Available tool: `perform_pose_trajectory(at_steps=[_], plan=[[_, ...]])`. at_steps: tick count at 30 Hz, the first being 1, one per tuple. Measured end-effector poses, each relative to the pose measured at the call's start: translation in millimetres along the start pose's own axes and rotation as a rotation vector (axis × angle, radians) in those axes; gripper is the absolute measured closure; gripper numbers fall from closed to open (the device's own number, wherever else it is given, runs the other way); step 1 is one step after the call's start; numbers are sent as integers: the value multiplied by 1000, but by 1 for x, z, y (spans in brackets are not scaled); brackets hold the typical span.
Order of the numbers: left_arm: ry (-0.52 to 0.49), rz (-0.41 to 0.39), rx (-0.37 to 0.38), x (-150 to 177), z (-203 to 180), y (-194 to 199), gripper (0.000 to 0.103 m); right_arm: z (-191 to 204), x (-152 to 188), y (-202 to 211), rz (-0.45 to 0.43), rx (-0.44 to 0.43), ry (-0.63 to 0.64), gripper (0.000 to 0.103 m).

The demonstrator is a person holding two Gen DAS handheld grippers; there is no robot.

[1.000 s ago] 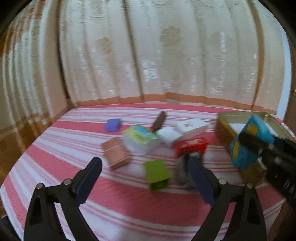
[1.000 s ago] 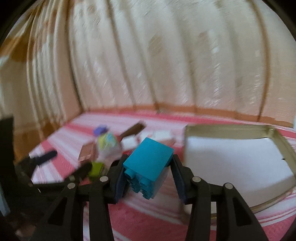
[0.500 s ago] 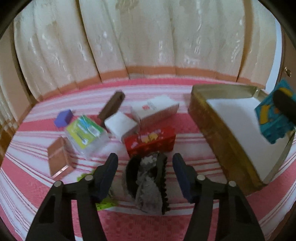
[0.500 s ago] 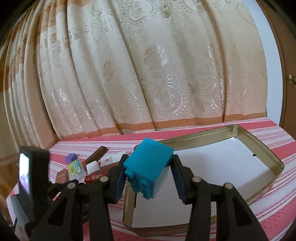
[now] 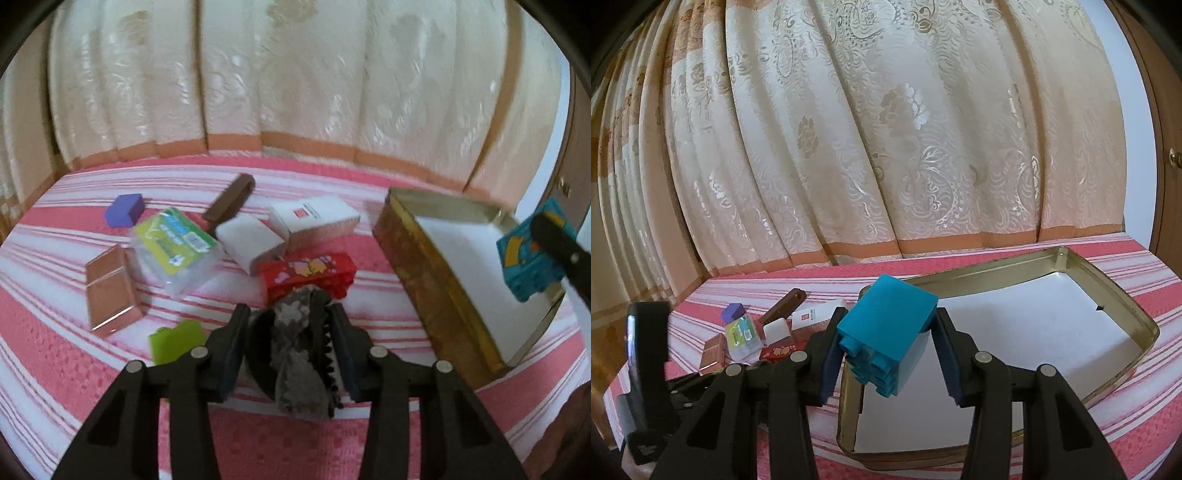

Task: Organize rigid objects
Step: 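Carry the teal block with the right tool while the left tool carries the black object over the tin tray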

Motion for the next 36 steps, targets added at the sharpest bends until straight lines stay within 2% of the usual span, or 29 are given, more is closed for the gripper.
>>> perform_pose_trajectory(at_steps=[8, 17, 24, 31, 36], plan=[[-19, -141, 20, -23, -19, 36, 63, -23, -12, 12, -53, 31, -17, 54], [-59, -206, 129, -32, -62, 51, 63, -89, -18, 23, -74, 140, -31, 54], [-107, -254, 186, -50, -111, 62, 63, -145, -25, 27, -77, 224, -40, 54], [-144, -241, 253, -56, -170, 48, 63, -188, -25, 28, -52, 288, -53, 54], [-174, -205, 275, -51, -205, 27, 63, -195, -23, 18, -16, 301, -39, 54]])
Point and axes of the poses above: each gripper's, at about its wrist camera, not at the fingertips, and y roughly against the way its jaws point, z to its left, x to its underside, the point moved 8 cm from there along -y, roughly the way its jaws point, and after that the axes turned 2 degrees about -z, right-handed, at the moved point
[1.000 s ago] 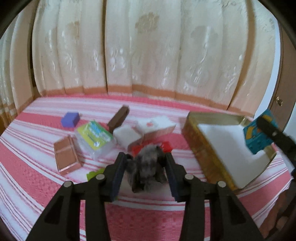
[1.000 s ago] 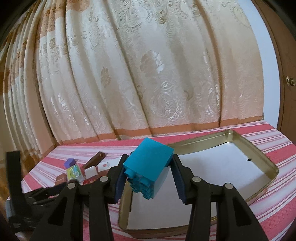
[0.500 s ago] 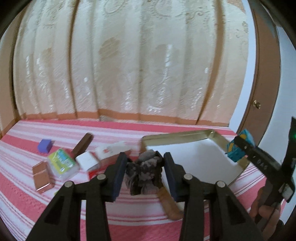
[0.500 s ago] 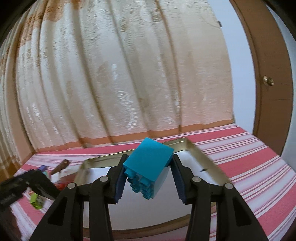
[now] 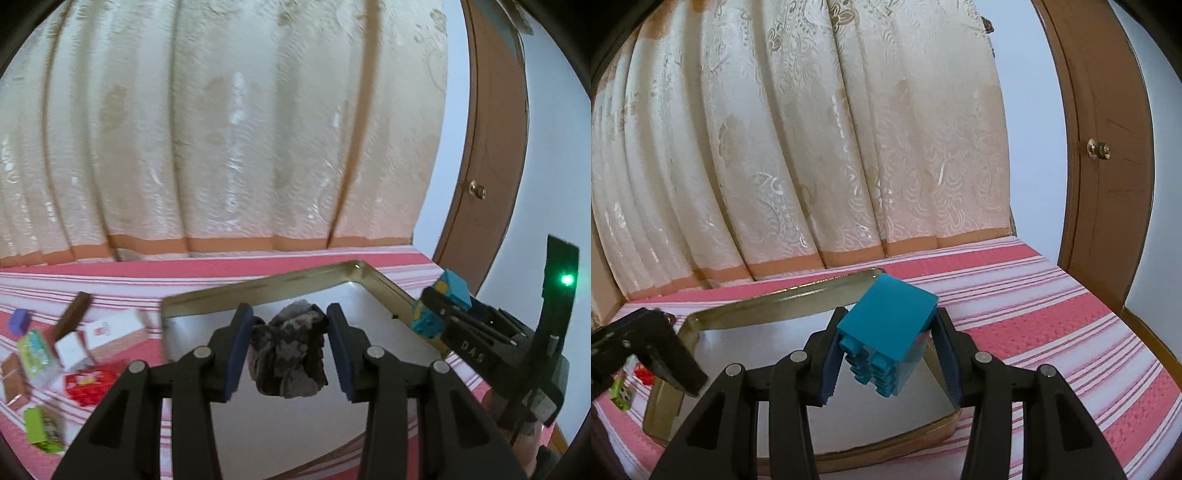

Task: Organize rigid objects
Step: 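Carry the teal block with the right tool while the left tool carries the black object over the tin tray, then open the right tool to drop the teal block while the left tool releases the black object in the tray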

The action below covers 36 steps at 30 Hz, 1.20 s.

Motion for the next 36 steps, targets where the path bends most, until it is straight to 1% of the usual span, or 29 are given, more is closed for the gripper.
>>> perform_pose_trajectory(at_steps=[3, 7, 9, 13, 18, 25, 31, 32, 33, 34, 35, 36], plan=[[-8, 23, 1, 5, -12, -14, 63, 0, 1, -1, 4, 15, 20, 54], [-7, 50, 0, 12, -20, -26, 63, 5, 8, -10, 47, 25, 44, 54], [-14, 55, -14, 13, -22, -31, 63, 7, 12, -15, 71, 33, 66, 54], [-18, 75, -34, 18, -20, -39, 62, 11, 18, -19, 87, 41, 96, 54], [-21, 105, -56, 25, -16, -48, 63, 14, 26, -25, 127, 43, 106, 54], [-49, 115, -100, 27, -14, -51, 63, 17, 29, -28, 137, 42, 120, 54], [-66, 112, -129, 28, -12, -55, 62, 17, 32, -33, 161, 24, 87, 54], [-65, 109, -136, 28, -11, -54, 61, 17, 33, -34, 165, 21, 77, 53], [-64, 100, -156, 28, -9, -52, 51, 16, 33, -34, 165, 17, 68, 50], [-66, 85, -166, 27, -8, -47, 37, 17, 32, -33, 159, 5, 51, 42], [-63, 61, -172, 24, -7, -42, 31, 17, 30, -30, 145, -2, 41, 35], [-56, 29, -187, 21, -4, -35, 20, 16, 26, -27, 121, -5, 31, 31]])
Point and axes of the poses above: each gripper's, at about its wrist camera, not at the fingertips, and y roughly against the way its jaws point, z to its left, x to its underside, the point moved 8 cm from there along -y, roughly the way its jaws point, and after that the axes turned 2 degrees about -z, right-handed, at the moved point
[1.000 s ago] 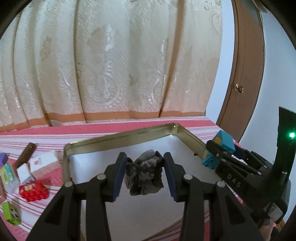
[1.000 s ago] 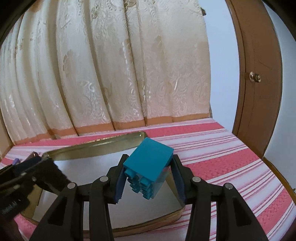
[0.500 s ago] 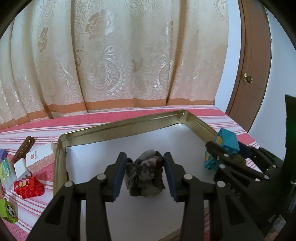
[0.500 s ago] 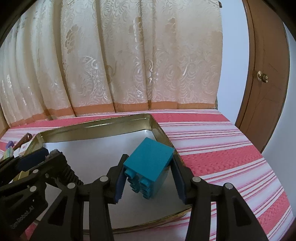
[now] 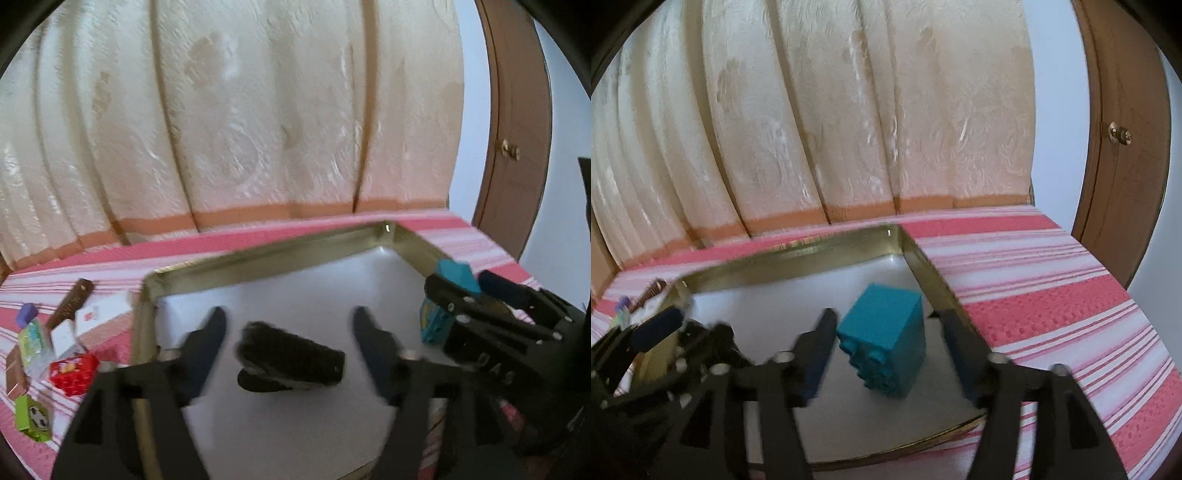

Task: Organize rigid objects
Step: 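Open the right tool to drop the teal block while the left tool releases the black object in the tray, then withdraw both tools from the tray back toward the remaining objects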

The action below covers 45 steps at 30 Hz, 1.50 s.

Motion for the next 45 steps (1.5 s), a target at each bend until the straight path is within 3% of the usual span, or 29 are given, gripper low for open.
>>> perform_pose_trajectory(at_steps=[2, 4, 6, 12, 19, 24, 27, 29, 36, 45], plan=[[17, -45, -16, -6, 6, 9, 3, -8, -11, 16, -87, 14, -33, 13], [28, -81, -21, -10, 10, 16, 1, -20, -20, 31, -170, 15, -94, 6], [17, -92, -25, -9, 11, 19, 1, -27, -23, 35, -198, 2, -142, 6], [-33, -123, -81, -7, 12, 22, 0, -38, -18, 19, -114, -3, -207, 6], [8, -127, -100, -2, 31, 30, 0, -41, -20, 24, -154, 53, -188, 6], [55, -109, -88, 2, 44, 33, 0, -38, -29, 44, -269, 109, -142, 6], [60, -106, -91, 4, 47, 35, 0, -37, -33, 63, -385, 144, -118, 6], [61, -110, -96, 4, 50, 38, 0, -36, -34, 69, -404, 156, -113, 6], [67, -115, -106, 7, 59, 45, 0, -40, -30, 64, -341, 162, -153, 6], [79, -110, -102, 11, 70, 50, 0, -19, -19, 70, -333, 129, -153, 6]])
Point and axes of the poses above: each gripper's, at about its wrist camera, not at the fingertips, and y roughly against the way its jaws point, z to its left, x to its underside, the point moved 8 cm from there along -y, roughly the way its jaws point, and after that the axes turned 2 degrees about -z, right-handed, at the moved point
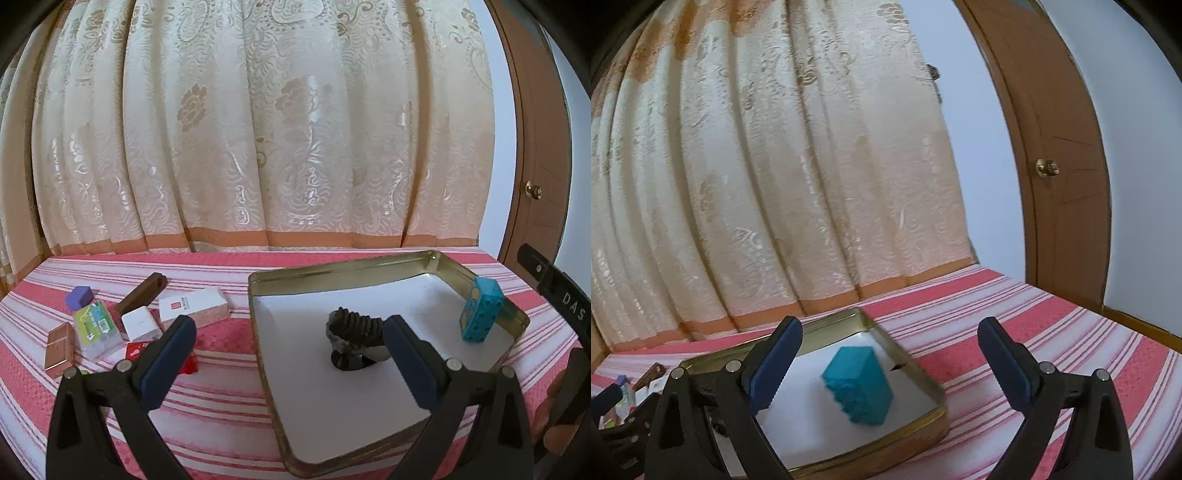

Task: Organize rigid objects
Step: 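Withdraw both tools from the tray back toward the remaining objects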

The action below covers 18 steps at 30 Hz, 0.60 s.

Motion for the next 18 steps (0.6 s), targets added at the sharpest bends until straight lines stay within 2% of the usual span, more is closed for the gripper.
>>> perform_pose_trajectory(at_steps=[6, 13, 18], plan=[[10, 6, 0, 2, 7, 2, 0, 21, 5, 13, -10, -18, 52, 6], [13, 5, -1, 3, 16, 6, 0, 31, 12, 25, 7, -40, 8, 6], [12, 0, -19, 4, 32, 11, 0, 48, 21, 36, 20, -95, -42, 6]])
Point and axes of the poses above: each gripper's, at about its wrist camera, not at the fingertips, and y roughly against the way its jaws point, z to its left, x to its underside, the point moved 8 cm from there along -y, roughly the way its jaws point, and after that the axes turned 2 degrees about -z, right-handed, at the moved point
